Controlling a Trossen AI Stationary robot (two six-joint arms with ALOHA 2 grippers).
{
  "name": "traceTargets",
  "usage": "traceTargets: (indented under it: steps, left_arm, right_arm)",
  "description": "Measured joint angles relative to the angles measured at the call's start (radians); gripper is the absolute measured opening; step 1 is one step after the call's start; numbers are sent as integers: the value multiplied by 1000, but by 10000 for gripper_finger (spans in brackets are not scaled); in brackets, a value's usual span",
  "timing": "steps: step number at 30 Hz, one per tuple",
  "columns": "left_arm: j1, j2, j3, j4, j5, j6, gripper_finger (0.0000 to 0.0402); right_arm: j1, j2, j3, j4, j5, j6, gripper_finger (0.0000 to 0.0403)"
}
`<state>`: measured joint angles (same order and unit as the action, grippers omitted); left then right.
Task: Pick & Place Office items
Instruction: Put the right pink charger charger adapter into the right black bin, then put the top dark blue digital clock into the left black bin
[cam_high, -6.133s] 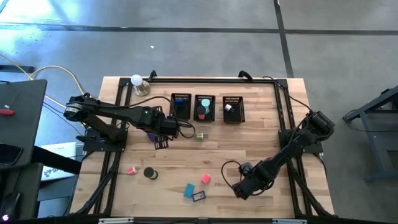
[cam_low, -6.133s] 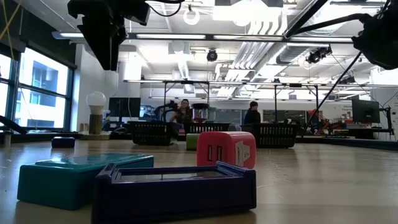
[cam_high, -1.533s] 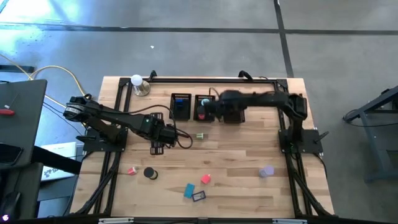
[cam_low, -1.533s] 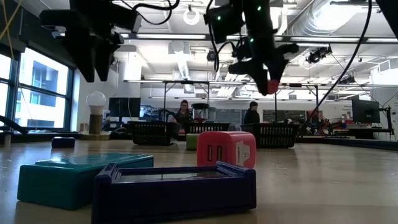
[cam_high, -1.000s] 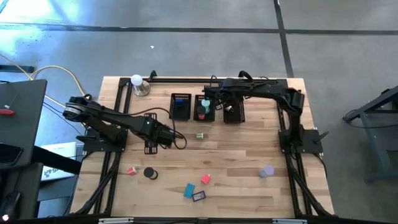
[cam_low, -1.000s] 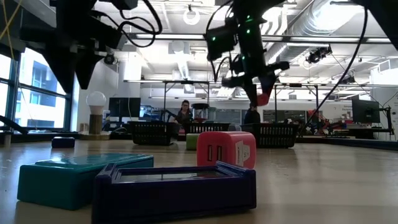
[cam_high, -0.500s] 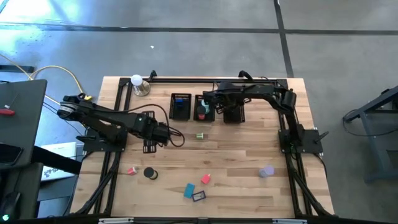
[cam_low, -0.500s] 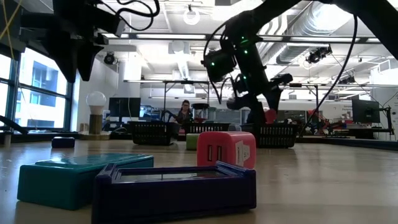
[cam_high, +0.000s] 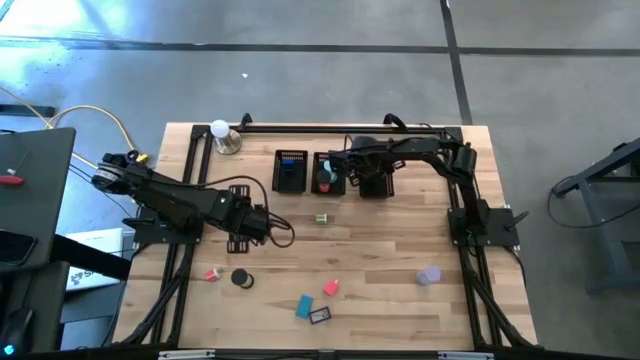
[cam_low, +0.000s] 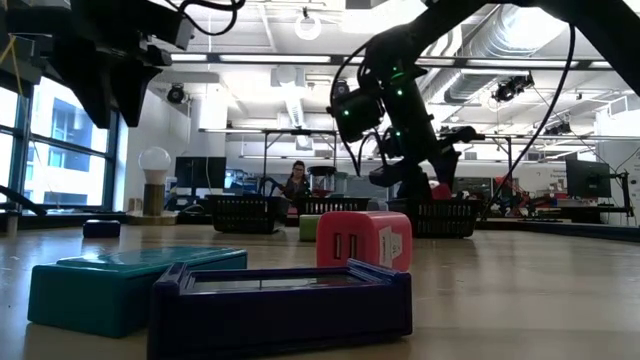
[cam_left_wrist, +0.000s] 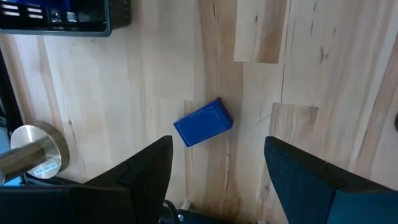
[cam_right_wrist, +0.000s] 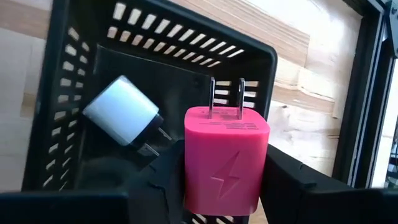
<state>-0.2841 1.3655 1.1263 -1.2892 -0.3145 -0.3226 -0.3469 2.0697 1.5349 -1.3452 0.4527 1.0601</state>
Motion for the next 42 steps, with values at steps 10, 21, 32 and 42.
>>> traceTargets:
  steps: [10,21,32,42]
  left_arm:
    - [-1,0,0,4,0,0,246]
    - [-1,0,0,7,0,-7,246]
    - [-1,0,0,7,-10,5,246]
    - [0,1,0,7,-22,-57,246]
  right_arm:
    - [0,0,0,0,9,-17,173]
    - [5,-1,0,0,32,-34,259]
    - [68,-176,1,-20,95,-16,266]
    - [379,-452,2,-57,423,70,267]
